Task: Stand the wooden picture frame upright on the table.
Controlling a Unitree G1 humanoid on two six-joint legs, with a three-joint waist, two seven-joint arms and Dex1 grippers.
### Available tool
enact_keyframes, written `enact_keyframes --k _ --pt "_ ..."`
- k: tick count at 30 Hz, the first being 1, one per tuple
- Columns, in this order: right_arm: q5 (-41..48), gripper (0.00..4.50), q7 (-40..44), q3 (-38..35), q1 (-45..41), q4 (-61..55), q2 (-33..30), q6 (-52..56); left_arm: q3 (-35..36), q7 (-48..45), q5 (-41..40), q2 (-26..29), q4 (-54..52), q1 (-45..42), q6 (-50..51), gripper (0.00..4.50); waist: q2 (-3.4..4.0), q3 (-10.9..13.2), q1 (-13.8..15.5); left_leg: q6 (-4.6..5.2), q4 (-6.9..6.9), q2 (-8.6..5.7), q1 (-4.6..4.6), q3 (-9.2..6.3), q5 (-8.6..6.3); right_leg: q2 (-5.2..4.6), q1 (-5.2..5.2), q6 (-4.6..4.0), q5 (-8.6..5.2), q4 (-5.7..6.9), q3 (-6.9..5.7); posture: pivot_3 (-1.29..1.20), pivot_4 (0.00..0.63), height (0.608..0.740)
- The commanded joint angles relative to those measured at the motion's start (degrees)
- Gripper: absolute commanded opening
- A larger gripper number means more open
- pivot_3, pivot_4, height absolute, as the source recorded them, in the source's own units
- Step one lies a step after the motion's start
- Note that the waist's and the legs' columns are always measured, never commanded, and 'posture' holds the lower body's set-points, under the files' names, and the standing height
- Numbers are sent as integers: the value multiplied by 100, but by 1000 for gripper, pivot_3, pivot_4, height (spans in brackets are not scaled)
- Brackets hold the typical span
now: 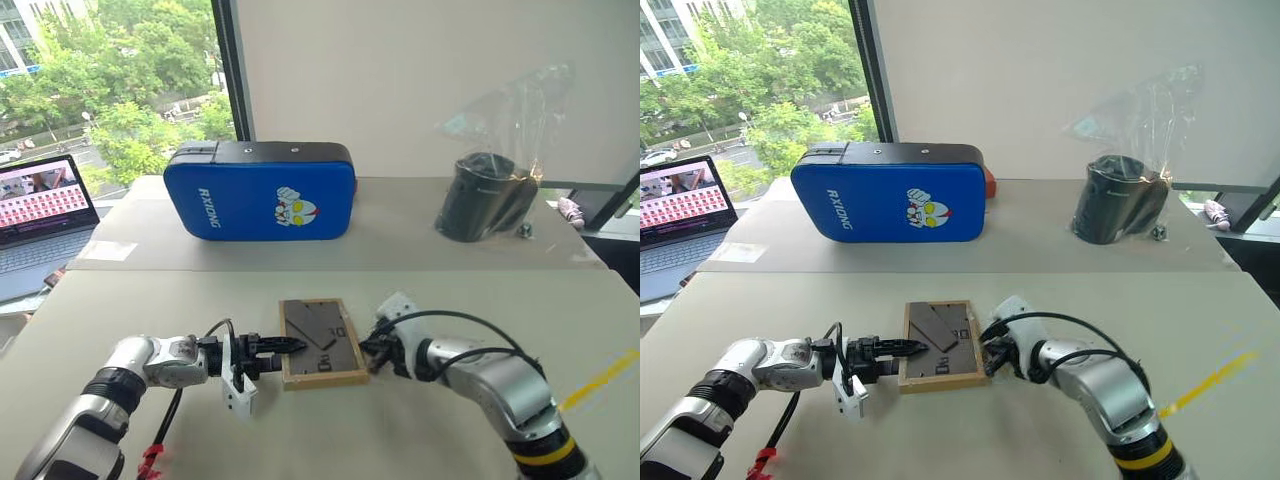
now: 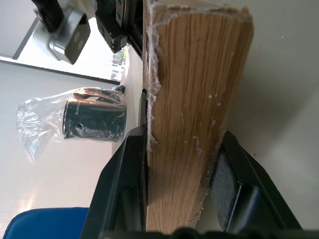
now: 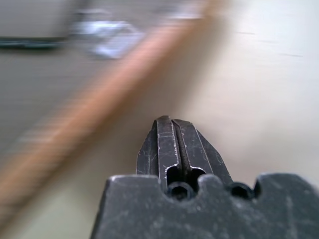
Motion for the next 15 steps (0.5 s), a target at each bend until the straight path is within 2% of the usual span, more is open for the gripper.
enact_keyframes --k 1,2,4,9,11,14,15 --pt "-10 0 366 -278 -648 550 -224 -379 -279 -299 80 104 45 224 125 1186 2 2 -1 0 0 0 -2 0 0 0 -5 -1 0 1 0 0 150 740" --pt "6 464 453 -274 -826 742 -229 -456 -284 -316 43 101 32 237 148 1186 4 3 -18 0 -1 0 -8 0 0 0 -10 -1 0 2 0 0 150 740" --pt "107 1010 714 -165 -1305 1172 -68 -586 -284 -350 -31 96 -35 273 203 1186 5 4 -29 1 -1 0 -15 -1 0 0 -22 -3 2 5 1 0 150 740" --pt "540 2697 1412 60 -2398 2294 867 -502 -281 -439 -174 82 -264 413 325 1186 9 6 -35 1 -3 0 -27 -1 1 0 -43 -12 7 13 2 0 150 740" --pt "695 3315 1875 345 -2688 2698 1206 -450 -279 -451 -193 76 -351 473 375 1186 9 6 -16 1 -8 0 -33 -3 1 0 -47 -49 29 9 0 0 150 740" --pt "646 4378 2386 753 -2828 3030 1259 -516 -273 -483 -236 64 -448 517 441 1186 11 7 8 1 -10 -2 -46 -4 1 0 -60 -51 30 8 1 0 150 740" --pt "634 4447 2538 845 -2854 3115 1230 -514 -263 -498 -280 65 -474 538 449 1186 11 7 14 1 -12 -2 -52 -5 1 0 -65 -51 30 9 -1 0 150 740"
